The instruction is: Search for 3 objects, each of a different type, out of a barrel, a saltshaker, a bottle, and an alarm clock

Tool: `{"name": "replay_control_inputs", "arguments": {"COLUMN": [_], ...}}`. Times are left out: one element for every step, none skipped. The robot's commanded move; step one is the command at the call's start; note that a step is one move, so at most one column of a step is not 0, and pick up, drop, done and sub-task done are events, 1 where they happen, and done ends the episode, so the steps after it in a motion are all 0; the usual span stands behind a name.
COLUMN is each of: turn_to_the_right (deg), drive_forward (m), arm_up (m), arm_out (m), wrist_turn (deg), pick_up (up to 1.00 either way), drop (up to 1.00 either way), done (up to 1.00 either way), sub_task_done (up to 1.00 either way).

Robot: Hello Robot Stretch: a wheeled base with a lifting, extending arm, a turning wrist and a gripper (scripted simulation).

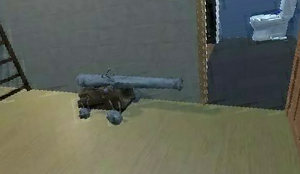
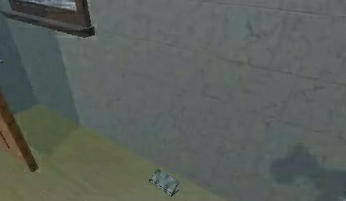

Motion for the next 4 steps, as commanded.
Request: {"name": "replay_control_inputs", "arguments": {"turn_to_the_right": [27.0, 0.0, -45.0, -39.0], "drive_forward": [0.0, 0.05, 0.0, 0.0], "arm_up": [0.0, 0.0, 0.0, 0.0], "arm_out": [0.0, 0.0, 0.0, 0.0], "wrist_turn": [0.0, 0.0, 0.0, 0.0], "pick_up": [0.0, 0.0, 0.0, 0.0], "drop": [0.0, 0.0, 0.0, 0.0], "done": [0.0, 0.0, 0.0, 0.0], "sub_task_done": [0.0, 0.0, 0.0, 0.0]}}
